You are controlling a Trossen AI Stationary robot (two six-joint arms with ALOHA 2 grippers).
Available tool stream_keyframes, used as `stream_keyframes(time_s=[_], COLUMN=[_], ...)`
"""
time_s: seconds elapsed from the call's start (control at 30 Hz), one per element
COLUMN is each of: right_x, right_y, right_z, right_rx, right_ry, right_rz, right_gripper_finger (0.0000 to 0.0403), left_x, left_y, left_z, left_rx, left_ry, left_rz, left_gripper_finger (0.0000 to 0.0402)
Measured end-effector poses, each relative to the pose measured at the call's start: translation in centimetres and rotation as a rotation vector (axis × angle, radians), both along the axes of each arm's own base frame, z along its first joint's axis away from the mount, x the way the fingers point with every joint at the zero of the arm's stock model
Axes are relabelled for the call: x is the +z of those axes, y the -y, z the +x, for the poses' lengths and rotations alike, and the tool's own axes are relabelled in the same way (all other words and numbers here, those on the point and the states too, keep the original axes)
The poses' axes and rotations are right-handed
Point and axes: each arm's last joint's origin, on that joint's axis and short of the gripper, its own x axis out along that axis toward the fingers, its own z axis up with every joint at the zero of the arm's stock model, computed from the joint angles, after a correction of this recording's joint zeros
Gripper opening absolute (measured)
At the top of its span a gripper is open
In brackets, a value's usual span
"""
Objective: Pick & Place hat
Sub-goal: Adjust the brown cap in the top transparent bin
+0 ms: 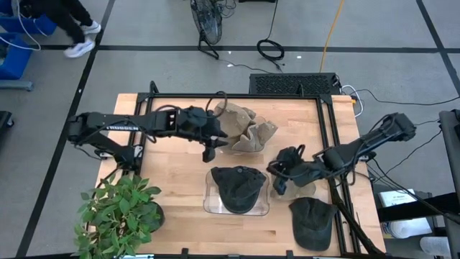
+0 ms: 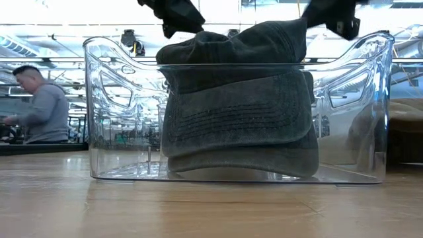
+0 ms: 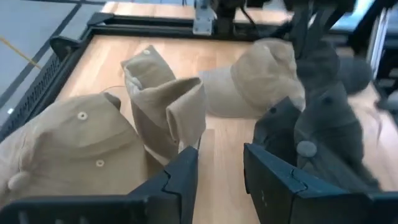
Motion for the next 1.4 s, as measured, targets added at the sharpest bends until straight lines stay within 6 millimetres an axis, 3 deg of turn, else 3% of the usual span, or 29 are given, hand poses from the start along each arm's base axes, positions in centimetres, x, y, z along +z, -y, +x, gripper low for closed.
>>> stream_keyframes(time_s=[0.17,0.3,0.53,0.93,1.13,1.27,1.4], right_x=[1.7,2.1,1.5,1.0,1.5,1.7,1.8], right_y=[-1.0,-0.9,-0.3,-0.2,-0.1,0.0,0.1], right_z=[1.6,1.4,-0.1,-1.2,-1.7,-1.8,-1.9], right_rx=[-0.043,-0.102,-0.197,-0.129,-0.086,-0.063,-0.055], right_ry=[-0.047,-0.090,-0.196,-0.344,-0.341,-0.335,-0.339], right_rz=[-0.029,-0.020,0.011,0.011,-0.015,-0.038,-0.047], right_gripper_finger=[0.0000,0.0000,0.0000,0.0000,0.0000,0.0000,0.0000], left_x=[1.6,0.7,-1.3,-0.8,-2.3,-4.0,-3.8], left_y=[-0.1,-0.3,-0.5,-0.8,-1.8,-2.2,-2.2], left_z=[1.7,3.9,5.9,6.4,7.9,8.8,9.0], left_rx=[-0.051,-0.073,-0.094,-0.079,-0.038,-0.016,0.006], left_ry=[-0.032,-0.119,-0.218,-0.145,-0.131,-0.168,-0.143], left_rz=[0.077,0.095,0.102,0.128,0.126,0.104,0.131], left_gripper_finger=[0.0132,0.0132,0.0144,0.0269,0.0317,0.0311,0.0241])
